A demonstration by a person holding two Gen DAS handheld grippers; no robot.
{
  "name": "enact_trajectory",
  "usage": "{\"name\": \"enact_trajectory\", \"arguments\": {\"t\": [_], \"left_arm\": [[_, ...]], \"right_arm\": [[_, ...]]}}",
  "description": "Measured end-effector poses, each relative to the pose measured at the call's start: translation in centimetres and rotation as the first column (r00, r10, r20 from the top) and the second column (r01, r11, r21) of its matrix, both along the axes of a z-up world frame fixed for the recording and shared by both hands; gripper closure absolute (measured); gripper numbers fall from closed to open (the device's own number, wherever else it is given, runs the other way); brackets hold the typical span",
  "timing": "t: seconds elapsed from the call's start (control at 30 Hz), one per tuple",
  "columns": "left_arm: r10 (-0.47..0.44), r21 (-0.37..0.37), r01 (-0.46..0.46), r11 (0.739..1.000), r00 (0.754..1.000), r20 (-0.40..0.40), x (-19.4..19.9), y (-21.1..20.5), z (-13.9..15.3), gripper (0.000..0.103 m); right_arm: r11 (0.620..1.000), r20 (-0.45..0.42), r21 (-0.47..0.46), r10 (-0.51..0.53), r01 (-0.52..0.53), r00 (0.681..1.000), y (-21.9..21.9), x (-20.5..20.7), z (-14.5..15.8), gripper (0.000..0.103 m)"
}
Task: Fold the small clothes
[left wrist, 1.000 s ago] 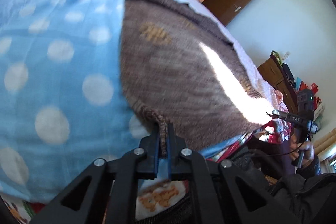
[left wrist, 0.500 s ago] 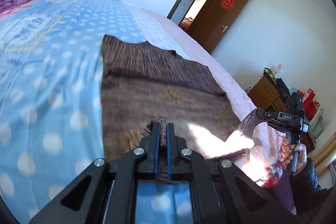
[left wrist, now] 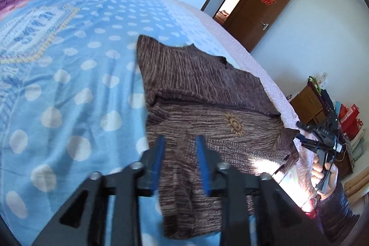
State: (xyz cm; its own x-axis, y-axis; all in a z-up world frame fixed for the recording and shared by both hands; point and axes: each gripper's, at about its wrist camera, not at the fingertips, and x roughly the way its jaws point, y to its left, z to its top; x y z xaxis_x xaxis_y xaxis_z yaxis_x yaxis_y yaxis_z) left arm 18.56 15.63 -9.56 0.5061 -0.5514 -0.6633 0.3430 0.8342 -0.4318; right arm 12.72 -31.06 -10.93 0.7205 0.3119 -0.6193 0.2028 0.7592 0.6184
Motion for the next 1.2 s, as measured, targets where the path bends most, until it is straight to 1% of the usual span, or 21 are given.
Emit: {"name": "enact_trajectory", "arguments": {"t": [0.03, 0.1, 0.17, 0.23, 0.3, 0.37, 0.47, 0.53, 0.6, 0.67, 0.73, 0.77, 0.83, 0.97, 1.0, 1.03, 1.07, 1.1, 1.17, 1.2], "left_arm": [[-0.015, 0.015, 0.015, 1.0, 1.0, 0.025, -0.5, 0.3, 0.3, 0.047], [-0.058, 0.037, 0.056, 0.998, 0.997, 0.052, -0.5, -0.1, 0.5, 0.042], [-0.118, 0.083, 0.112, 0.99, 0.991, 0.07, -0.8, -1.2, 0.6, 0.042], [-0.178, 0.132, 0.167, 0.977, 0.981, 0.08, -0.8, -2.9, 0.2, 0.042], [-0.205, 0.182, 0.187, 0.965, 0.975, 0.085, -0.4, -4.5, -0.4, 0.042], [-0.205, 0.196, 0.188, 0.963, 0.976, 0.072, 0.5, -5.6, -1.4, 0.042], [-0.178, 0.197, 0.174, 0.965, 0.984, 0.003, 2.0, -6.5, -3.5, 0.044], [-0.159, 0.191, 0.151, 0.97, 0.987, 0.027, 1.8, -6.3, -3.7, 0.044], [-0.156, 0.205, 0.146, 0.968, 0.987, 0.034, 1.4, -6.4, -3.7, 0.045], [-0.149, 0.217, 0.136, 0.967, 0.988, 0.047, 0.8, -6.4, -3.7, 0.052], [-0.138, 0.203, 0.127, 0.971, 0.989, 0.044, 0.7, -6.1, -3.6, 0.082], [-0.136, 0.17, 0.13, 0.977, 0.99, 0.026, 0.8, -5.7, -3.7, 0.086], [-0.124, 0.13, 0.122, 0.984, 0.992, 0.008, 1.0, -5.3, -3.8, 0.088], [-0.125, 0.16, 0.12, 0.98, 0.992, 0.019, 0.9, -6.0, -3.7, 0.087], [-0.118, 0.161, 0.114, 0.98, 0.993, 0.014, 1.0, -6.0, -3.8, 0.082], [-0.115, 0.141, 0.114, 0.983, 0.993, 0.0, 1.3, -6.0, -3.8, 0.075], [-0.115, 0.115, 0.116, 0.987, 0.993, -0.012, 1.5, -5.9, -3.9, 0.072], [-0.113, 0.105, 0.114, 0.988, 0.993, -0.015, 1.6, -5.9, -3.9, 0.068], [-0.106, 0.116, 0.107, 0.988, 0.994, -0.01, 1.7, -6.2, -3.9, 0.068], [-0.105, 0.123, 0.105, 0.987, 0.994, -0.004, 1.6, -6.4, -3.9, 0.068]], "right_arm": [[1.0, 0.026, -0.002, -0.011, 0.011, 1.0, -0.2, -0.4, 0.5, 0.039], [1.0, 0.089, 0.008, -0.017, 0.016, 0.996, -0.4, -1.3, 1.6, 0.039], [0.999, 0.119, -0.027, -0.018, 0.021, 0.993, -0.1, -2.2, 2.4, 0.039], [0.998, 0.123, -0.056, -0.006, 0.013, 0.992, 0.5, -2.9, 2.9, 0.039], [0.997, 0.117, -0.076, 0.005, 0.004, 0.993, 1.2, -3.2, 3.0, 0.039], [0.995, 0.11, -0.095, 0.018, -0.008, 0.994, 1.9, -3.5, 3.0, 0.039], [0.991, 0.098, -0.134, 0.031, -0.018, 0.995, 2.5, -3.7, 3.1, 0.039], [0.989, 0.091, -0.143, 0.041, -0.028, 0.995, 2.6, -4.0, 3.1, 0.039], [0.988, 0.083, -0.153, 0.049, -0.035, 0.995, 2.7, -4.1, 3.0, 0.039], [0.986, 0.082, -0.162, 0.05, -0.036, 0.995, 2.6, -4.4, 3.0, 0.039], [0.986, 0.086, -0.165, 0.044, -0.029, 0.995, 2.6, -4.6, 3.0, 0.039], [0.985, 0.089, -0.169, 0.037, -0.022, 0.995, 2.4, -4.8, 3.0, 0.039], [0.983, 0.09, -0.183, 0.026, -0.009, 0.996, 2.1, -5.0, 3.1, 0.039], [0.975, 0.084, -0.22, -0.002, 0.021, 0.996, 1.1, -5.8, 3.4, 0.039], [0.974, 0.084, -0.227, -0.008, 0.027, 0.996, 0.8, -6.0, 3.5, 0.039], [0.971, 0.082, -0.238, -0.014, 0.033, 0.997, 0.6, -6.1, 3.6, 0.039], [0.965, 0.078, -0.259, -0.021, 0.041, 0.997, 0.4, -6.2, 3.6, 0.039], [0.955, 0.07, -0.294, -0.025, 0.045, 0.997, 0.3, -6.2, 3.7, 0.039], [0.939, 0.058, -0.343, -0.013, 0.033, 0.998, 0.3, -6.1, 3.8, 0.039], [0.932, 0.048, -0.362, 0.011, 0.007, 0.999, 0.5, -5.8, 3.6, 0.039]]}}
